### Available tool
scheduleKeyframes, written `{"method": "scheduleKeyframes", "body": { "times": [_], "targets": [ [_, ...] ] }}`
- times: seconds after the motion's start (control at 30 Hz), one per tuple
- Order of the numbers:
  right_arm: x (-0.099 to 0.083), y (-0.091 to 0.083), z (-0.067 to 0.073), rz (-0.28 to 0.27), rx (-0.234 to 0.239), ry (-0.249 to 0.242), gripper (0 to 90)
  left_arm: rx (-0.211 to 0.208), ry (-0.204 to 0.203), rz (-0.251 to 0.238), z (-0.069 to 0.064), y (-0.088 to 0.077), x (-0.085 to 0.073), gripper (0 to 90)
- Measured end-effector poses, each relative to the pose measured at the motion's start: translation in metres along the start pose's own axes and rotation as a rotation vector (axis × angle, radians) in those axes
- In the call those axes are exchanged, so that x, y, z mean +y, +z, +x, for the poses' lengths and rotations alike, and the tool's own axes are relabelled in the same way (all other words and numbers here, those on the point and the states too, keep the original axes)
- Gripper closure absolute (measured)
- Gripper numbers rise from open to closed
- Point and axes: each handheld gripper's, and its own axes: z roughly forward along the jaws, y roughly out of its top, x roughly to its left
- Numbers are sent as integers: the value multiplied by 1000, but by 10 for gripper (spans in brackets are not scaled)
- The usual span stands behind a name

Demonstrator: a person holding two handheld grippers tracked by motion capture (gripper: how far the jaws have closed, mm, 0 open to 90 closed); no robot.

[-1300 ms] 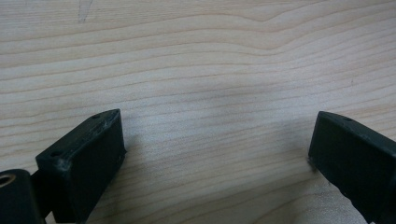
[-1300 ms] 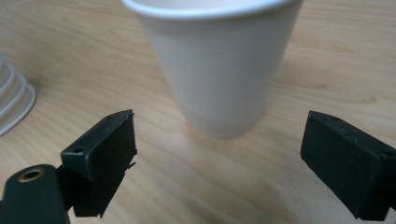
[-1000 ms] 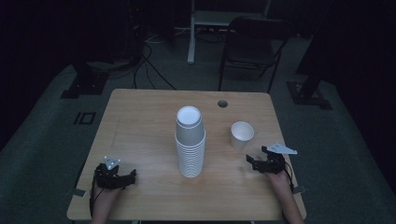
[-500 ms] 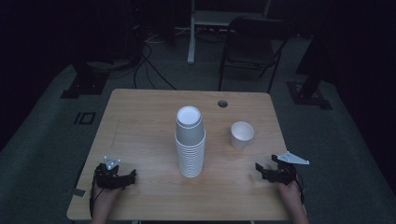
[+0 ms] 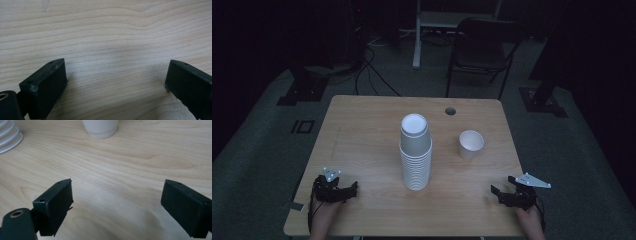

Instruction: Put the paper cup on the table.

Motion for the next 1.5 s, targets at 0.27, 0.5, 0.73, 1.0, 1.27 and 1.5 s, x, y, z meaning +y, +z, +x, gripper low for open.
{"method": "scheduleKeyframes", "body": {
  "times": [0.27, 0.5, 0.73, 1.0, 1.27, 1.5],
  "targets": [
    [-4, -3, 1, 18, -49, 6, 99, 0, 0, 0, 0, 0, 0, 41],
    [-5, -2, 0, 34, -129, 39, 120, -1, -2, -2, 0, 0, 0, 41],
    [-4, -1, -1, 68, -202, 68, 119, 1, -4, -2, 0, 0, 0, 41],
    [-3, 5, 1, 132, -226, 47, 119, 3, -3, -1, 0, 0, 0, 41],
    [-3, 6, 2, 141, -250, 51, 116, 3, -3, -2, 0, 0, 0, 41],
    [-2, 7, 2, 142, -250, 52, 111, 3, -3, -1, 0, 0, 0, 41]
  ]
}}
